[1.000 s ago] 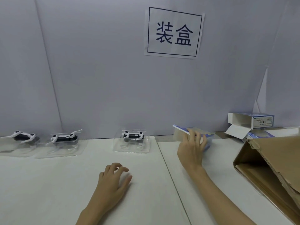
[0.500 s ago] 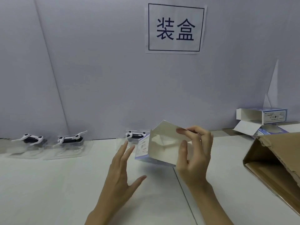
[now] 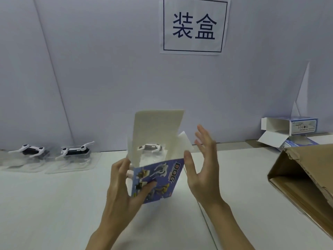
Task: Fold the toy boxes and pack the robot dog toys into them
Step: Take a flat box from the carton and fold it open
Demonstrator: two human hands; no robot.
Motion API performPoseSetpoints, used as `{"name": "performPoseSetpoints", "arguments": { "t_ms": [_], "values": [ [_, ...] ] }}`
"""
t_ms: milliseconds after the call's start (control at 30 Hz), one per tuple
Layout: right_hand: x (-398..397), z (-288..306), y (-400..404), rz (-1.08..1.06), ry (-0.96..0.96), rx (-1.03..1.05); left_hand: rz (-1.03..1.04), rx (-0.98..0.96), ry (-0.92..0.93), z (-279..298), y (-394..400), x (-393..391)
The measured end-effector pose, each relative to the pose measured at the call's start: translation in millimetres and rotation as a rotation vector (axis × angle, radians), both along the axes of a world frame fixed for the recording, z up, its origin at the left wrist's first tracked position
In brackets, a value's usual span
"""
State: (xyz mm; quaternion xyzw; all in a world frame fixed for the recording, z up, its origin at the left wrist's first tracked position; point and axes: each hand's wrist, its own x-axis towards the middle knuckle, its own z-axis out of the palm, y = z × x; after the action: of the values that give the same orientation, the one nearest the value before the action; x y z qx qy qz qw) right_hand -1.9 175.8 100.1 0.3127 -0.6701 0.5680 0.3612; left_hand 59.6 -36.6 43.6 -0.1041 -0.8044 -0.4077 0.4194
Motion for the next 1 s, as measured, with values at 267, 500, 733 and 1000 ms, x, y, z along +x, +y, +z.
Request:
{"name": "performPoseSetpoints", "arguments": {
  "t_ms": [267, 500, 733, 1000],
  "values": [
    [7.5, -11.7, -20.5, 0.35, -0.304, 0.017, -0.184, 0.234, -0.152, 0.0, 13.6, 5.6],
    [8.1, -25.0, -31.3, 0.366, -0.33, 0.012, -0.204, 0.348, -0.144, 4.4, 15.3, 7.1],
    [8.2, -24.3, -32.7, 0.359, -0.261, 0.099, -0.181, 0.34, -0.049, 15.0, 14.4, 13.9],
    [3.4, -25.5, -25.1, 0.33, -0.353, 0.125, -0.278, 0.322, -0.104, 14.8, 15.9, 11.6]
  ]
}}
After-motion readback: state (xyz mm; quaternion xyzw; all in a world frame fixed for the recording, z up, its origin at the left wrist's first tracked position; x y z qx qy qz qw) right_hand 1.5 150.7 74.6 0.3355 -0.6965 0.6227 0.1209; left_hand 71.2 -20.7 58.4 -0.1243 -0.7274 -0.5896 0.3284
